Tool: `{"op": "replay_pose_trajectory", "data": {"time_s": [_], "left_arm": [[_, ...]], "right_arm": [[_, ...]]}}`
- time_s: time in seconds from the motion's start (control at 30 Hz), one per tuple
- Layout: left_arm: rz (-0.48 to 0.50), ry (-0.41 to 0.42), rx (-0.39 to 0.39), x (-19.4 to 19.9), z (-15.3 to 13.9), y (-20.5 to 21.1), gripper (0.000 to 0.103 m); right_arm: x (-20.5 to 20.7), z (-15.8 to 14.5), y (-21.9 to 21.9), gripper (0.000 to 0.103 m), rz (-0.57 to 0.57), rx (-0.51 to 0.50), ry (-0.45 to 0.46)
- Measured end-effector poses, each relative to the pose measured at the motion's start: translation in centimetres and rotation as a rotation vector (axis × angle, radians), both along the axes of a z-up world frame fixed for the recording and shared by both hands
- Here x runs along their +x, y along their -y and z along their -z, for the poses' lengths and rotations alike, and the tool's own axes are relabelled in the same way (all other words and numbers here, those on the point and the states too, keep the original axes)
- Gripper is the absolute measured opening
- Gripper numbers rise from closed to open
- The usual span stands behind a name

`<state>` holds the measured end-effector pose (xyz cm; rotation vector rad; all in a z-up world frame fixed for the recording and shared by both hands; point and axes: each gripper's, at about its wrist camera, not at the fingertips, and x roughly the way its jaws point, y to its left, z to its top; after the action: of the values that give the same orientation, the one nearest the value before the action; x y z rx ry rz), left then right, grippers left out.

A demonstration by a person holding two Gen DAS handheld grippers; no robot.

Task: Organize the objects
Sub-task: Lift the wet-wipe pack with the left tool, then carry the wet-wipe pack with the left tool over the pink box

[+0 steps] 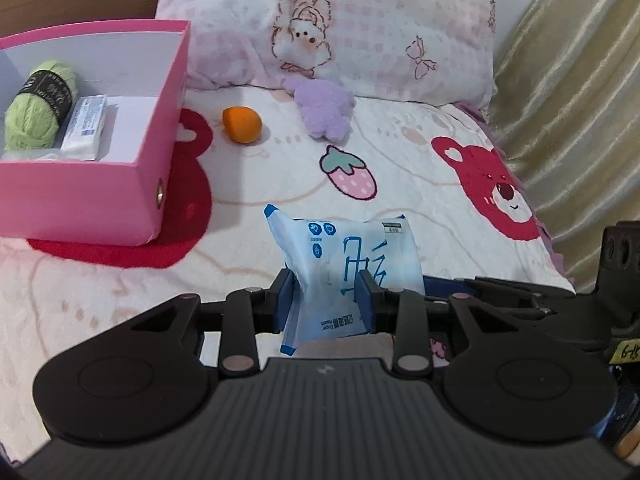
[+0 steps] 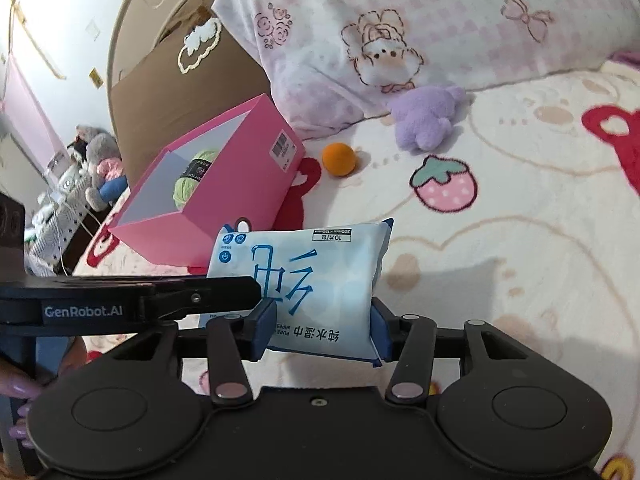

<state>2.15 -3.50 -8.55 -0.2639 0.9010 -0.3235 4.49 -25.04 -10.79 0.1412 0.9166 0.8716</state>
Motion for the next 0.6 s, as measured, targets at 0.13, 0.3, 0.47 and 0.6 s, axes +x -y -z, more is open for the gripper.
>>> {"op": "replay_pose_trajectory", "data": {"time_s": [0.13, 0.3, 0.47, 0.6], "left_arm": [[0.006, 0.000, -0.029, -0.7, -0.4, -1.0, 0.031], [0.032, -0.031, -0.011, -2.1, -1.9, -2.1, 0.031], [0.037, -0.004, 0.018, -3.7, -4.1, -3.8, 0.031], [0.035, 0.031, 0.012, -4.5, -5.7, -5.4, 0.031]], "right_arm": [[-1.5, -0.9, -0.4, 0.055, 0.005, -0.025, 0.026], [-3.1, -2.6, -1.7, 0.056, -0.025, -0.058, 0.085], [-4.4, -4.6, -3.0, 0.056, -0.032, -0.046, 0.080], [-5.6, -6.1, -3.9, 0.056, -0.028, -0.036, 0.071]]}}
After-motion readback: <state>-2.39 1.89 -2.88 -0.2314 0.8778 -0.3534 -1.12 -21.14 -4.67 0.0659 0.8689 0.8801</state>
